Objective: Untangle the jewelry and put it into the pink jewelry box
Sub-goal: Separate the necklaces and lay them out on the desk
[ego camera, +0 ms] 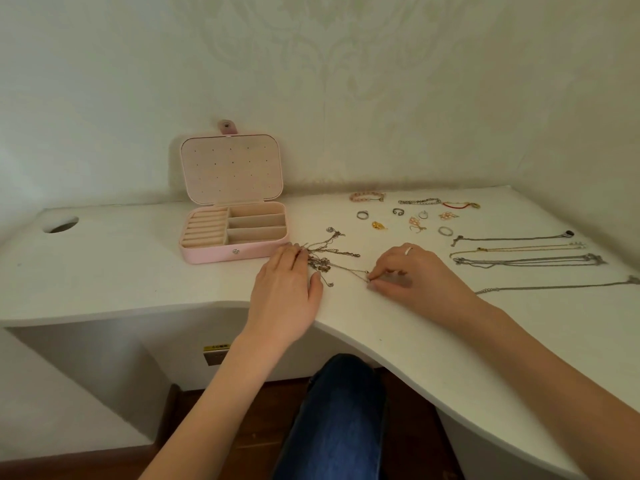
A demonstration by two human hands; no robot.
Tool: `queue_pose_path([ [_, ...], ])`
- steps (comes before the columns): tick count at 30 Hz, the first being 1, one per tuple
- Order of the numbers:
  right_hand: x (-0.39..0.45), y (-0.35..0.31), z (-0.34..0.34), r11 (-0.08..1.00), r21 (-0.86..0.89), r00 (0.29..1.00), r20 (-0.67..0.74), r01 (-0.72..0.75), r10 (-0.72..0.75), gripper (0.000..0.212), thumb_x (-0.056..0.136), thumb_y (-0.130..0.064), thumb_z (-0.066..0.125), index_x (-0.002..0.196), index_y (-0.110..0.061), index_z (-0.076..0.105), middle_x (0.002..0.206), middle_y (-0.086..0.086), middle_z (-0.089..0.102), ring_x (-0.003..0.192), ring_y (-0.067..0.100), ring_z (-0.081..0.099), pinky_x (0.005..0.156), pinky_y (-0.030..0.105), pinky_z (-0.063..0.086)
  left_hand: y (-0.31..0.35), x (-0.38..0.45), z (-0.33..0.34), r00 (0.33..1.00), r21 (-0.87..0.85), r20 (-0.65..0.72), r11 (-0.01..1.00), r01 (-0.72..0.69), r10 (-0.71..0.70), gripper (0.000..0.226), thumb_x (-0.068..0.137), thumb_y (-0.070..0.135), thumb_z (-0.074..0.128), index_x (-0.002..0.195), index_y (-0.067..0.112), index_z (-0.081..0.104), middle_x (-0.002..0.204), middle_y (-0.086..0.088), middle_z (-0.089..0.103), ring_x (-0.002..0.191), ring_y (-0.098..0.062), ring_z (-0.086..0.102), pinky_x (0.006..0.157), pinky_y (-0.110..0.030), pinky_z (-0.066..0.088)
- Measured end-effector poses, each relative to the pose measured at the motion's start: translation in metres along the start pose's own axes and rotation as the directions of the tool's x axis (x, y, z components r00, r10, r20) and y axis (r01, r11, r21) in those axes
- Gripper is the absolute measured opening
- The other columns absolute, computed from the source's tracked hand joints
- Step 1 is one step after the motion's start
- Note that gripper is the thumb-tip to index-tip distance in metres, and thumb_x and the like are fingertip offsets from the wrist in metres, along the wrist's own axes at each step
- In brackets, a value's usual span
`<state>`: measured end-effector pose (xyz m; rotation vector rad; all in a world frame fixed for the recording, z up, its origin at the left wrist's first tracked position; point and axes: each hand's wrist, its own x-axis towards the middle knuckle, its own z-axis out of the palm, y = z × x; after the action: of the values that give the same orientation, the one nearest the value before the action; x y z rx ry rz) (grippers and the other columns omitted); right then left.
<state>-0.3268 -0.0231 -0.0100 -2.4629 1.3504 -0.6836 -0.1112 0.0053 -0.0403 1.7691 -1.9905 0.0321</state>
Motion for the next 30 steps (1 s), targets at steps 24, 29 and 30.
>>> queue_pose_path([
  [24, 0.037, -0.022, -0.014, 0.777, 0.574, 0.929, -0.074, -0.256, 0.361, 0.013, 0.084, -0.007, 0.065, 0.093, -0.014, 0.057, 0.075, 0.004, 0.062, 0.074, 0.018, 0.063, 0.078, 0.033, 0.053, 0.046, 0.043, -0.008, 0.997, -0.638, 0.06, 0.77, 0.01, 0.037, 0.016, 0.09, 0.024, 0.059, 0.079, 0.016, 0.067, 0.08, 0.007, 0.069, 0.079, -0.007, 0.062, 0.068, -0.017, 0.04],
  [29, 0.045, -0.031, -0.017, 0.544, 0.826, 0.922, -0.085, -0.147, 0.377, 0.016, 0.089, 0.003, 0.057, 0.095, -0.011, 0.052, 0.082, 0.002, 0.057, 0.079, 0.016, 0.061, 0.082, 0.028, 0.057, 0.055, 0.058, -0.013, 0.976, -0.798, 0.078, 0.575, 0.182, -0.201, 0.018, 0.081, 0.013, 0.061, 0.065, 0.006, 0.057, 0.066, -0.008, 0.071, 0.063, -0.019, 0.069, 0.065, -0.029, 0.053],
  [30, 0.046, -0.031, -0.016, 0.541, 0.831, 0.921, -0.102, -0.129, 0.376, 0.018, 0.089, 0.003, 0.056, 0.093, -0.013, 0.053, 0.082, 0.001, 0.057, 0.08, 0.016, 0.06, 0.084, 0.029, 0.056, 0.058, 0.061, -0.016, 0.97, -0.827, 0.087, 0.526, 0.197, -0.228, 0.017, 0.081, 0.012, 0.06, 0.067, 0.003, 0.057, 0.067, -0.01, 0.07, 0.06, -0.019, 0.07, 0.063, -0.031, 0.054],
])
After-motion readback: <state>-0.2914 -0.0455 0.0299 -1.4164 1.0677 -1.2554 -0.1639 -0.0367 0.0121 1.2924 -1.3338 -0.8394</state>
